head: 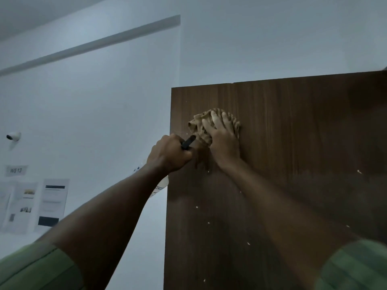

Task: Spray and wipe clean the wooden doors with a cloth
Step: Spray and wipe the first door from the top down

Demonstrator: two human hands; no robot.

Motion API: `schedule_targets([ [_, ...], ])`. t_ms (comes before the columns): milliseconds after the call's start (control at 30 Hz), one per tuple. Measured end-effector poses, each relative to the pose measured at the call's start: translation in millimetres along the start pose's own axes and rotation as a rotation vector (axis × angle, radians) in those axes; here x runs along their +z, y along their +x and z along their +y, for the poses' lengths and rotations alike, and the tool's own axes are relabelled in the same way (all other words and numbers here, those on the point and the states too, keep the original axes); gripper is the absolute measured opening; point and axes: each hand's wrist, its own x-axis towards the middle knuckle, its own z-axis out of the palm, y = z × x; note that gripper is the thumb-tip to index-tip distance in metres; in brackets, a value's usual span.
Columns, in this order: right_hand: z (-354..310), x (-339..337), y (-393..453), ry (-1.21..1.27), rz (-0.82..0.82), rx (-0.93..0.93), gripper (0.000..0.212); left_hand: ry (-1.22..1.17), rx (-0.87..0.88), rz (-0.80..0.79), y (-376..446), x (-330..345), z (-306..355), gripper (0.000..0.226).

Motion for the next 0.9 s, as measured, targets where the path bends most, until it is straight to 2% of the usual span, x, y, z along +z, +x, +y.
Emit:
schedule_targets([
  [67, -23, 20, -42, -0.028, 0.078, -0.062, 0.059, 0.001, 0.003, 0.023, 2, -7, -11, 0.029],
  [167, -37, 37, -107, -0.089, 0.014, -0.247, 0.049, -0.014, 0.021, -0.036, 1, -10, -30, 0.027],
  [233, -29, 38, -89, -0.089, 0.038, -0.324, 0.047, 0.000, 0.035, -0.058, 0, -11, -41, 0.028],
  [300, -29, 29, -42, -0.117, 0.061, -0.246, 0.057, 0.021, 0.038, -0.064, 3, -14, -51, 0.031],
  [367, -39, 20, -5, -0.071, -0.012, -0.100, 0.067, 0.002, 0.043, -0.068, 6, -15, -60, 0.034],
  [433, -55, 23, -8, -0.045, 0.002, -0.009, 0.066, -0.025, 0.041, -0.052, 3, -15, -67, 0.036],
  [500, -64, 36, -47, -0.039, 0.051, -0.071, 0.065, -0.042, 0.030, -0.043, -1, -13, -73, 0.038],
  [567, -67, 46, -88, -0.096, 0.003, -0.215, 0.061, -0.052, 0.040, -0.091, -6, -13, -77, 0.039],
  [633, -60, 42, -72, -0.115, -0.040, -0.322, 0.063, -0.029, 0.055, -0.118, -4, -16, -81, 0.036],
  [667, -58, 38, -52, -0.111, -0.019, -0.311, 0.061, -0.015, 0.062, -0.116, -1, -18, -82, 0.033],
  [767, -71, 27, 7, -0.037, -0.099, -0.101, 0.069, -0.045, 0.080, -0.074, 11, -21, -86, 0.037],
  [833, -85, 33, 4, -0.006, -0.057, -0.021, 0.077, -0.050, 0.104, -0.062, 12, -25, -86, 0.039],
  [900, -96, 50, -34, -0.011, 0.015, -0.093, 0.066, -0.050, 0.106, -0.057, 10, -27, -90, 0.034],
])
